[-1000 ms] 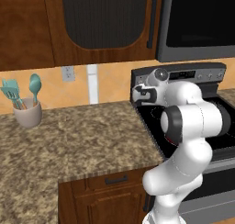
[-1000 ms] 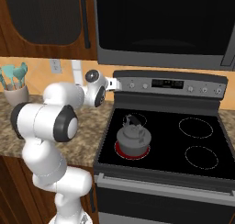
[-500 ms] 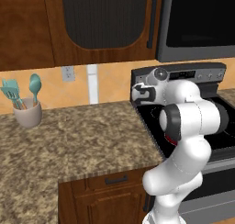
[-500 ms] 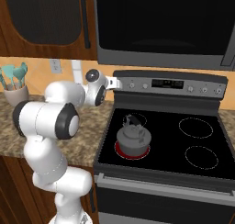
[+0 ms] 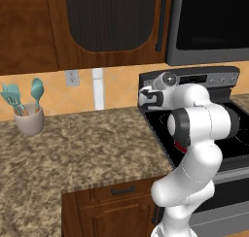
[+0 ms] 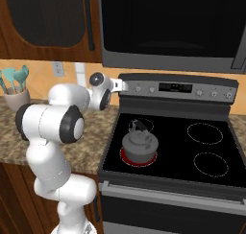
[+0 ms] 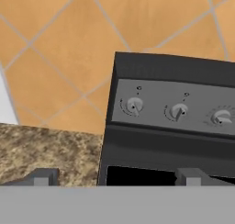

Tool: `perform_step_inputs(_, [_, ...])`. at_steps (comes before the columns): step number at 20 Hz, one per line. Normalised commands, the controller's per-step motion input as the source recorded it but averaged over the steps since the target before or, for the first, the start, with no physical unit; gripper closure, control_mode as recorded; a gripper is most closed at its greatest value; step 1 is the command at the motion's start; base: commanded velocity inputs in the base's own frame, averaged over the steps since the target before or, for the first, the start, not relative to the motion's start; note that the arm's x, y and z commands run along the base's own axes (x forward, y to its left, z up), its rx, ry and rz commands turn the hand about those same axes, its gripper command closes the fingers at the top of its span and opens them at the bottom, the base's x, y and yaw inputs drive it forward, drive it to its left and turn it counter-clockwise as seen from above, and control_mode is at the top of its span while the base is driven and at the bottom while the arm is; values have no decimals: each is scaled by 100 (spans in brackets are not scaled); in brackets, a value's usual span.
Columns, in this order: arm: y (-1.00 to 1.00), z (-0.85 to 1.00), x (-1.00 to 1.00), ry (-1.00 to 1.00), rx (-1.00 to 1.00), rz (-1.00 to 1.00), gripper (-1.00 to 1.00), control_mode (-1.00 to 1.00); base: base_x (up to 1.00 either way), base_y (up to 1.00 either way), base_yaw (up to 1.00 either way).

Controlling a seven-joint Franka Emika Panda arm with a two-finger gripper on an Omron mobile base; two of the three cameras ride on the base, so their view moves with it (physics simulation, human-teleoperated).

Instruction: Turn off the front left burner of the stove.

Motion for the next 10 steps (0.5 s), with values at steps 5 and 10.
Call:
perform_step_inputs(5, [0, 0, 1, -12, 0, 0, -100, -100, 0, 0, 0])
perform_step_inputs(10, [0, 0, 9, -1, 0, 0, -100, -100, 0, 0, 0])
